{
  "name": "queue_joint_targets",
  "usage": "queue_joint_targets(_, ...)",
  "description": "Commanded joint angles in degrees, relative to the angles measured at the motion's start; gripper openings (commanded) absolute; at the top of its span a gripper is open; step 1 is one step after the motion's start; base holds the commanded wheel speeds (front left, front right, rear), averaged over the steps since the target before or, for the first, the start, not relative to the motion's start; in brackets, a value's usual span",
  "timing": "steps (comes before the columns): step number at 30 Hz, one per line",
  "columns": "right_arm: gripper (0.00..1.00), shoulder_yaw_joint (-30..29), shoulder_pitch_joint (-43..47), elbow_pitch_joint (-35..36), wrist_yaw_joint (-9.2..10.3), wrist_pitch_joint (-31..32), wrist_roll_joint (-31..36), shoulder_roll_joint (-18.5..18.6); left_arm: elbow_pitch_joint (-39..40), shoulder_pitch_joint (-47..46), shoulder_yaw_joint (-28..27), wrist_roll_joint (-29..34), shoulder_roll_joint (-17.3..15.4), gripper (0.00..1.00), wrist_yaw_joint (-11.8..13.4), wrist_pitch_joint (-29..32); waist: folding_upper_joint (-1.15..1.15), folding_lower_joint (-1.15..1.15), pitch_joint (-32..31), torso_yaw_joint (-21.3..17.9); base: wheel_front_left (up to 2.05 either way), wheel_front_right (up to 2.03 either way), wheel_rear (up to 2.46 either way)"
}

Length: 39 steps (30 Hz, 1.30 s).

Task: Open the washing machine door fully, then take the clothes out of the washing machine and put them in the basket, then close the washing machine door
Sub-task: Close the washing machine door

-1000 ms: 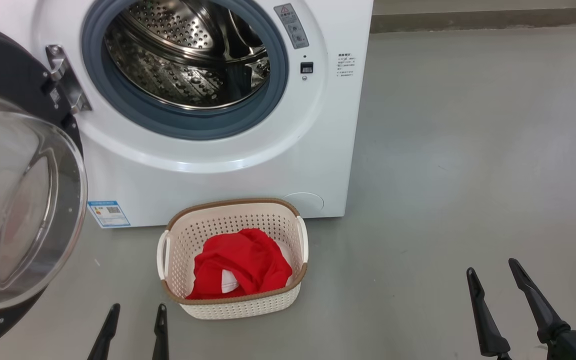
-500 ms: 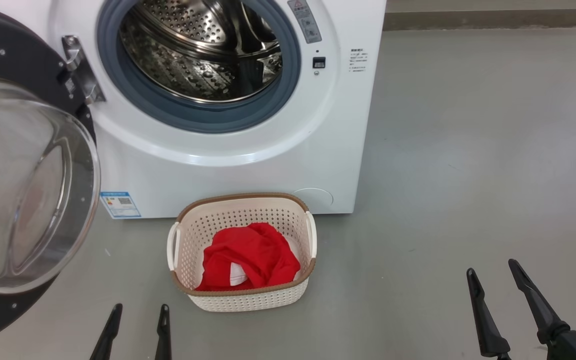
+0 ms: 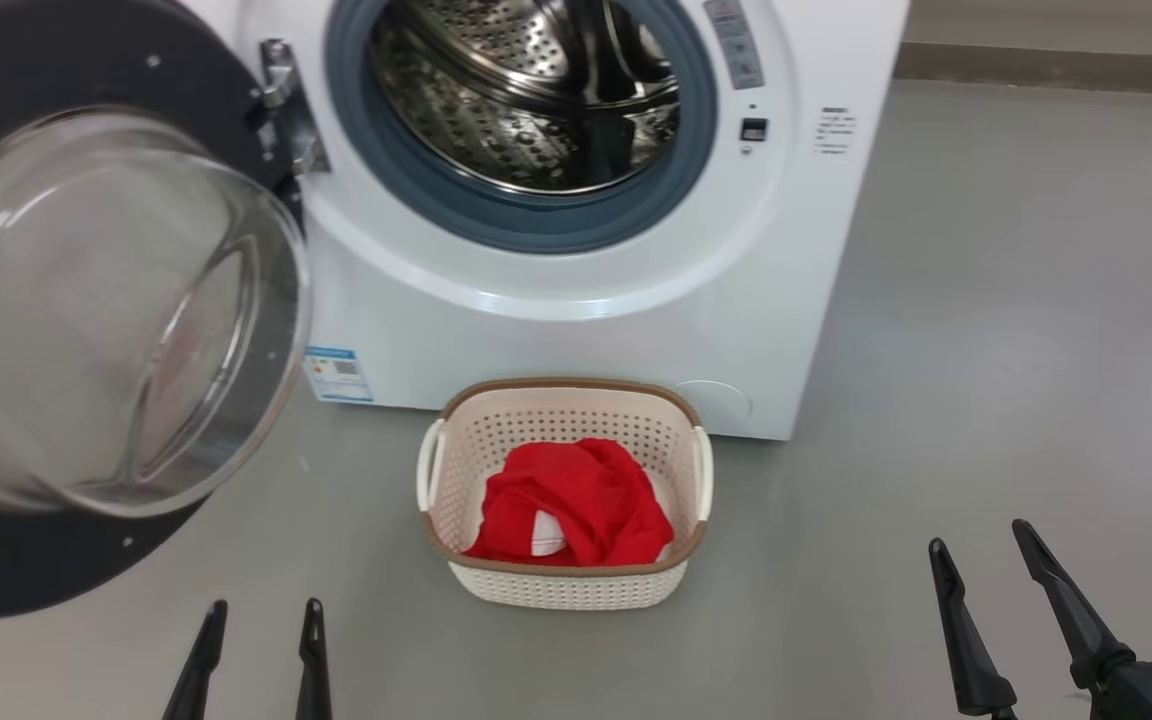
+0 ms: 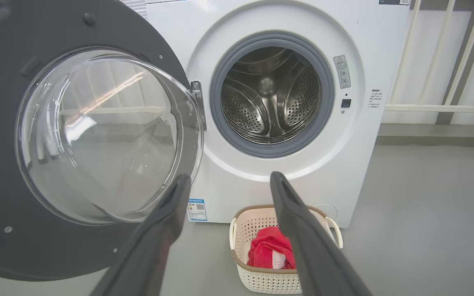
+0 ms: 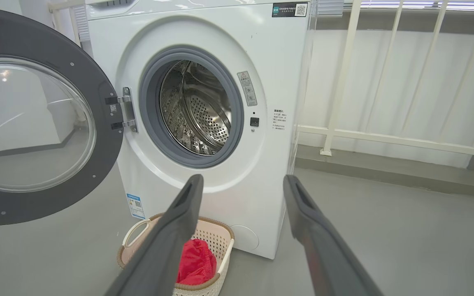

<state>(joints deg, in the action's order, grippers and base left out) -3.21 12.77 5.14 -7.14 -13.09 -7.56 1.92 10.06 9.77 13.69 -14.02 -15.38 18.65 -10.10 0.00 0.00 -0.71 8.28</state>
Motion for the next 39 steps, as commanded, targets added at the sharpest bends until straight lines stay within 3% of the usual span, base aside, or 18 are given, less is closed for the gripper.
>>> queue_joint_targets(1, 1.00, 1.2, -0.7, 1.5, -0.35, -0.2, 0.1, 1.0, 1.7, -1.3, -2.2, 0.3, -0.6, 1.00, 0.5, -0.3, 0.00, 0.00, -0.6, 4.2, 0.00, 0.00, 0.00)
queue_joint_targets(19, 1.00, 2.2, 0.0, 2.4, -0.35, 0.1, 0.2, 1.0, 3.6, 0.0, -3.2, -0.3, -1.8, 1.00, 1.4, 0.4, 0.00, 0.00, -1.5, 20.4, 0.00, 0.00, 0.00)
queue_joint_targets(27, 1.00, 4.5, -2.8, 2.7, -0.35, 1.4, 2.0, 1.0, 4.9, 1.9, -4.5, -0.8, -0.9, 1.00, 3.2, -1.4, 0.00, 0.00, 0.8, 21.7, 0.00, 0.00, 0.00)
queue_joint_targets(39, 1.00, 5.2, -4.3, 2.9, -0.35, 2.4, 3.3, 1.0, 4.9, 2.2, -4.9, -1.4, 0.1, 1.00, 3.6, -3.0, 0.00, 0.00, 2.5, 22.0, 0.00, 0.00, 0.00)
